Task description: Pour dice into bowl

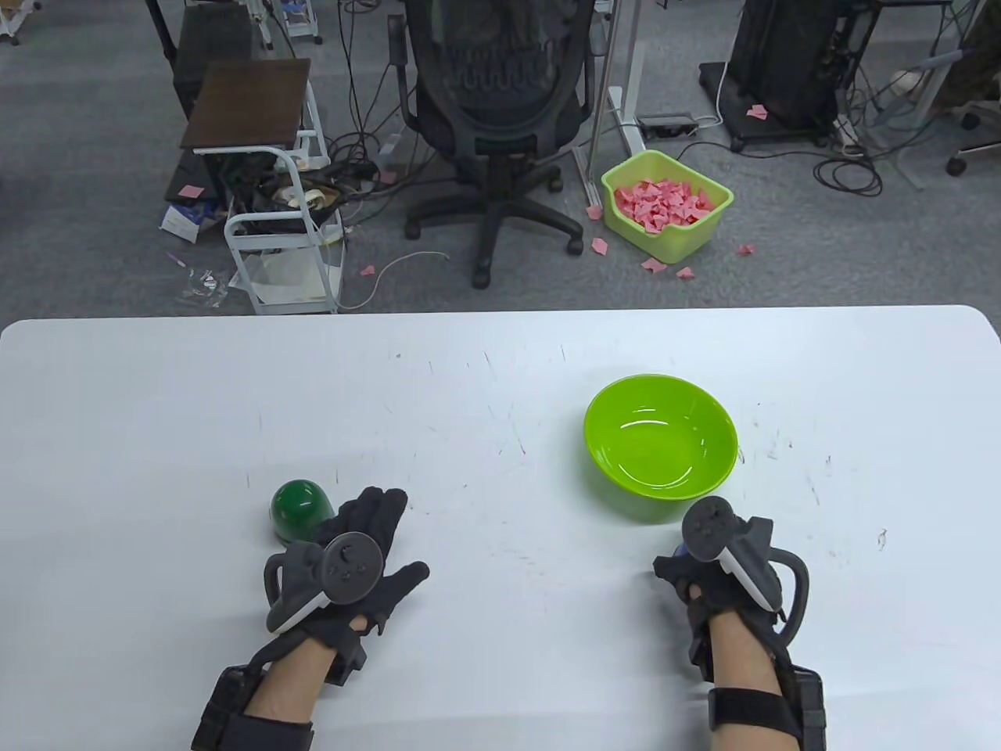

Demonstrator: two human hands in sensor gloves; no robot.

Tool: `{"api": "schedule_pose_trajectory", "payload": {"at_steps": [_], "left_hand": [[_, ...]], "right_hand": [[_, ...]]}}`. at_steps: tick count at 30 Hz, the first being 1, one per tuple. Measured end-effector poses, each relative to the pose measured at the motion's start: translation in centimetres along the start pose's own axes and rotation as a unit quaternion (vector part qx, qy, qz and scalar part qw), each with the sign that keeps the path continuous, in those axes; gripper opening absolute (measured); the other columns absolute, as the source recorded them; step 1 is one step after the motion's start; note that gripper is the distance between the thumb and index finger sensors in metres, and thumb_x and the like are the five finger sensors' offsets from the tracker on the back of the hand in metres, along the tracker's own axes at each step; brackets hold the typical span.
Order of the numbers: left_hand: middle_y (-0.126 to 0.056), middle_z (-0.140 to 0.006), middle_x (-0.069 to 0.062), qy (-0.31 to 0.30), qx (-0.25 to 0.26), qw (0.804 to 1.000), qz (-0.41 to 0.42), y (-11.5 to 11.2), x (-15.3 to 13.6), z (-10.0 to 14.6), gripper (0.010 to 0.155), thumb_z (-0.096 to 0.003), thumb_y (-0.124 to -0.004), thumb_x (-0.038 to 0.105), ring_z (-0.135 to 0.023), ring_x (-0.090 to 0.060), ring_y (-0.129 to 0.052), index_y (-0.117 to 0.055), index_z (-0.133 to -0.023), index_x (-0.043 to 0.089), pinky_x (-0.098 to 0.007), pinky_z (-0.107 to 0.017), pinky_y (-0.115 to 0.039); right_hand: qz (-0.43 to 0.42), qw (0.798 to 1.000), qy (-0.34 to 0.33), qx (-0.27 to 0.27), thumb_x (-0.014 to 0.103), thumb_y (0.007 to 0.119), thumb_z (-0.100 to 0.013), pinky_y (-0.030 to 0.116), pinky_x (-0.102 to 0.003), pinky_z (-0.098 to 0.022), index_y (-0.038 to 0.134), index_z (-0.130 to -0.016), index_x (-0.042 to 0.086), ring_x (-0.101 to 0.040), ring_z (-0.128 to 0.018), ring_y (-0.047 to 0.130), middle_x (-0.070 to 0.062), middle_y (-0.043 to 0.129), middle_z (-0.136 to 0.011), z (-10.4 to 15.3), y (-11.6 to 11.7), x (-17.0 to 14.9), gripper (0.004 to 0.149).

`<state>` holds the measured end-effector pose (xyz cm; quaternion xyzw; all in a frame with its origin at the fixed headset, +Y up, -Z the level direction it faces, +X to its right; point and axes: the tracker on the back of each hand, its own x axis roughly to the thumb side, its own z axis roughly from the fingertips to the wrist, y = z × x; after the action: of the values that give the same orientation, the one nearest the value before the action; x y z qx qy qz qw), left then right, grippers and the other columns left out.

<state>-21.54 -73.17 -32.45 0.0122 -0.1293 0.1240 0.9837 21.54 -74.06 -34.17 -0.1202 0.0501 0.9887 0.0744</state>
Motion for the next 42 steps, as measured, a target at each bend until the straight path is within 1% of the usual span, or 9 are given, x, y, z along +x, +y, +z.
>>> {"api": "schedule_pose_trajectory", "payload": {"at_steps": [5, 9, 14, 20, 24, 27, 33, 37, 42], "left_hand": [[-0.042, -0.118, -0.011, 0.0, 0.0, 1.0, 0.004, 0.0, -0.1, 0.0, 0.092, -0.0394, -0.074, 0.068, -0.109, -0.04, -0.055, -0.026, -0.11, 0.034, -0.066, -0.077, -0.053], [-0.042, -0.118, -0.012, -0.001, -0.001, 1.0, 0.011, 0.0, -0.3, -0.1, 0.092, -0.0393, -0.074, 0.068, -0.109, -0.041, -0.055, -0.026, -0.11, 0.034, -0.066, -0.077, -0.054], [-0.042, -0.118, -0.012, 0.0, -0.006, 1.0, 0.017, -0.2, -0.4, -0.2, 0.092, -0.0394, -0.075, 0.068, -0.109, -0.041, -0.055, -0.026, -0.11, 0.034, -0.066, -0.077, -0.054], [-0.042, -0.118, -0.012, -0.005, -0.009, 1.0, 0.025, -0.3, -0.3, -0.3, 0.092, -0.0396, -0.074, 0.068, -0.109, -0.041, -0.055, -0.025, -0.11, 0.034, -0.066, -0.077, -0.053], [-0.042, -0.118, -0.012, -0.01, -0.008, 0.999, 0.029, -0.3, -0.1, -0.2, 0.094, -0.0394, -0.075, 0.068, -0.109, -0.041, -0.055, -0.025, -0.11, 0.033, -0.066, -0.077, -0.053], [-0.042, -0.118, -0.011, -0.023, -0.008, 0.999, 0.046, -0.2, 0.4, -0.2, 0.095, -0.039, -0.075, 0.068, -0.109, -0.04, -0.055, -0.024, -0.11, 0.032, -0.067, -0.077, -0.053], [-0.041, -0.119, -0.008, -0.059, -0.008, 0.993, 0.099, -0.1, 1.0, 0.0, 0.1, -0.037, -0.078, 0.069, -0.112, -0.039, -0.048, -0.022, -0.11, 0.031, -0.069, -0.078, -0.048], [-0.04, -0.119, -0.006, -0.078, -0.015, 0.989, 0.125, -0.3, 1.4, 0.0, 0.104, -0.0354, -0.081, 0.069, -0.113, -0.039, -0.044, -0.02, -0.109, 0.028, -0.069, -0.078, -0.046], [-0.039, -0.119, -0.005, -0.091, -0.021, 0.988, 0.12, -0.5, 1.9, 0.1, 0.107, -0.0347, -0.082, 0.07, -0.113, -0.039, -0.044, -0.018, -0.109, 0.025, -0.069, -0.079, -0.047]], "right_hand": [[0.033, 0.999, 0.011, -0.04, 0.049, 0.099, -0.037, 0.086, -0.066, -0.049, 0.053, -0.105, 0.003, -0.059, -0.074, 0.089, -0.032, 0.066, -0.106, 0.0, 0.6, 0.4, 0.095], [0.042, 0.998, 0.018, -0.038, 0.049, 0.101, -0.034, 0.091, -0.063, -0.047, 0.052, -0.106, 0.003, -0.059, -0.073, 0.092, -0.034, 0.063, -0.108, 0.0, 0.7, 0.6, 0.098], [0.043, 0.998, 0.016, -0.051, 0.049, 0.102, -0.032, 0.094, -0.058, -0.045, 0.053, -0.104, 0.004, -0.057, -0.069, 0.094, -0.032, 0.069, -0.104, 0.0, 0.6, 0.6, 0.099], [0.05, 0.997, -0.005, -0.056, 0.049, 0.103, -0.031, 0.094, -0.058, -0.045, 0.057, -0.103, 0.004, -0.058, -0.067, 0.095, -0.03, 0.073, -0.101, -0.1, 0.5, 0.6, 0.097], [0.045, 0.998, -0.025, -0.041, 0.048, 0.104, -0.031, 0.093, -0.059, -0.045, 0.057, -0.103, 0.005, -0.058, -0.068, 0.095, -0.029, 0.073, -0.101, 0.1, 0.1, 0.9, 0.096], [0.026, 0.997, -0.062, -0.027, 0.048, 0.104, -0.031, 0.092, -0.06, -0.045, 0.057, -0.103, 0.004, -0.059, -0.067, 0.094, -0.03, 0.073, -0.101, 0.6, -0.9, 1.8, 0.096], [0.037, 0.991, -0.125, -0.043, 0.049, 0.103, -0.031, 0.093, -0.059, -0.044, 0.057, -0.103, 0.005, -0.058, -0.066, 0.095, -0.029, 0.074, -0.101, 1.8, -2.1, 5.0, 0.096], [0.029, 0.981, -0.18, -0.065, 0.049, 0.103, -0.031, 0.093, -0.059, -0.043, 0.057, -0.103, 0.004, -0.058, -0.066, 0.096, -0.03, 0.074, -0.101, 2.9, -3.1, 7.7, 0.096], [0.01, 0.967, -0.245, -0.064, 0.049, 0.102, -0.032, 0.093, -0.059, -0.044, 0.057, -0.103, 0.004, -0.058, -0.066, 0.095, -0.03, 0.073, -0.101, 3.7, -4.3, 10.9, 0.096]]}}
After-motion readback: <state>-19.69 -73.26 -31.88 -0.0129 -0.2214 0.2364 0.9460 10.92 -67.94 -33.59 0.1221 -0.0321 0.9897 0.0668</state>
